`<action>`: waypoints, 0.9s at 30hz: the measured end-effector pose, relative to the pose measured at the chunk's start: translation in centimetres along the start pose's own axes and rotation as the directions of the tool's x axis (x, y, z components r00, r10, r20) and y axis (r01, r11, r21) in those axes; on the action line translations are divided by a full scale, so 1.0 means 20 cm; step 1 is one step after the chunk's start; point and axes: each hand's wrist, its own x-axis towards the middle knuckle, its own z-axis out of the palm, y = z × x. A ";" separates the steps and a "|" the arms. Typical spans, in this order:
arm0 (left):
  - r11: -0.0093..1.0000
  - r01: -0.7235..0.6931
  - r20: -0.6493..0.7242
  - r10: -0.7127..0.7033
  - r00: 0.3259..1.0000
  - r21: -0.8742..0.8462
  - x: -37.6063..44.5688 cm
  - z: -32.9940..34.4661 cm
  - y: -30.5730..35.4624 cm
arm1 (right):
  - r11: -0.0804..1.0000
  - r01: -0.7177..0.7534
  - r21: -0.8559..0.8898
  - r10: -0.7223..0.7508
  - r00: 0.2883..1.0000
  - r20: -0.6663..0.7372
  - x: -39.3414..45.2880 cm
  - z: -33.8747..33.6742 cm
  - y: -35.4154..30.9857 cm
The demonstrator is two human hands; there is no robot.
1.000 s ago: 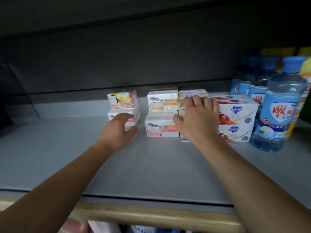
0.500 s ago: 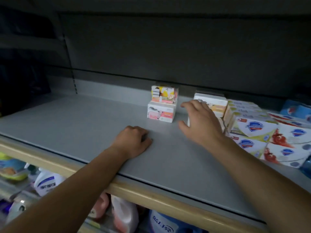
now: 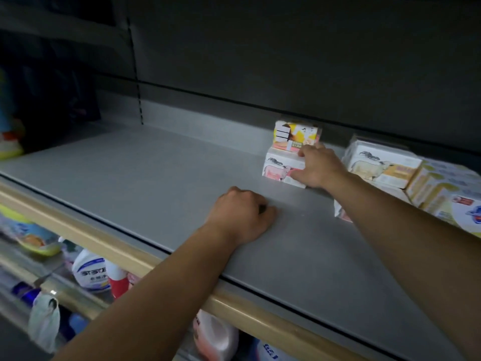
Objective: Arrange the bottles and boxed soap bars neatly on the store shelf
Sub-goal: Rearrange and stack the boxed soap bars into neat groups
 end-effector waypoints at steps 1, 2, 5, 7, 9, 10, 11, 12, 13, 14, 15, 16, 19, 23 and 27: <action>1.000 0.016 -0.001 -0.016 1.000 -0.021 0.00 0.00 0.00 | 1.000 -0.012 -0.028 0.012 1.000 0.000 0.01 0.00 -0.01; 0.999 0.030 0.001 -0.030 1.000 -0.035 0.00 0.00 0.00 | 0.998 -0.024 -0.057 0.023 1.000 -0.003 0.02 -0.01 -0.01; 0.997 0.050 0.006 -0.050 0.999 -0.058 0.00 0.00 -0.01 | 0.995 -0.050 -0.081 0.049 0.999 -0.008 0.00 -0.01 -0.04; 0.995 0.060 0.012 -0.059 0.998 -0.083 0.01 0.00 -0.01 | 0.998 -0.061 -0.024 0.060 0.998 -0.017 -0.04 -0.01 -0.06; 0.985 0.095 0.005 -0.096 0.995 -0.147 0.01 0.00 -0.02 | 0.995 -0.067 0.070 0.071 0.996 -0.045 -0.11 -0.01 -0.09; 0.976 0.112 -0.016 -0.117 0.993 -0.189 0.01 0.00 -0.02 | 0.991 -0.066 0.119 0.074 0.995 -0.067 -0.15 -0.02 -0.10; 0.965 0.119 -0.054 -0.135 0.989 -0.233 0.02 -0.01 -0.03 | 0.985 -0.050 0.164 0.066 0.993 -0.094 -0.20 -0.04 -0.12; 0.952 0.119 -0.110 -0.155 0.982 -0.280 0.02 -0.01 -0.03 | 0.980 -0.018 0.200 0.044 0.991 -0.130 -0.26 -0.05 -0.13; 0.936 0.114 -0.174 -0.180 0.968 -0.332 0.02 -0.02 -0.03 | 0.973 0.027 0.228 0.013 0.985 -0.171 -0.32 -0.07 -0.14; 0.916 0.103 -0.223 -0.201 0.954 -0.388 0.02 -0.02 -0.03 | 0.963 0.073 0.259 -0.016 0.976 -0.215 -0.39 -0.08 -0.14; 0.889 0.077 -0.243 -0.206 0.948 -0.451 0.02 -0.03 -0.03 | 0.947 0.116 0.300 -0.038 0.966 -0.256 -0.45 -0.09 -0.14; 0.857 0.035 -0.247 -0.187 0.951 -0.514 0.01 -0.04 -0.03 | 0.923 0.161 0.351 -0.056 0.956 -0.290 -0.51 -0.10 -0.14; 0.808 -0.092 -0.244 -0.066 0.968 -0.581 -0.02 -0.05 -0.02 | 0.811 0.240 0.533 -0.065 0.943 -0.325 -0.65 -0.10 -0.11; 0.801 -0.093 -0.180 -0.019 0.983 -0.592 -0.02 -0.06 0.00 | 0.635 0.256 0.729 -0.004 0.945 -0.328 -0.76 -0.05 -0.06; 0.663 -0.026 -0.102 -0.077 0.992 -0.748 -0.01 -0.05 -0.02 | 0.552 0.239 0.799 -0.067 0.968 -0.244 -0.78 0.01 -0.04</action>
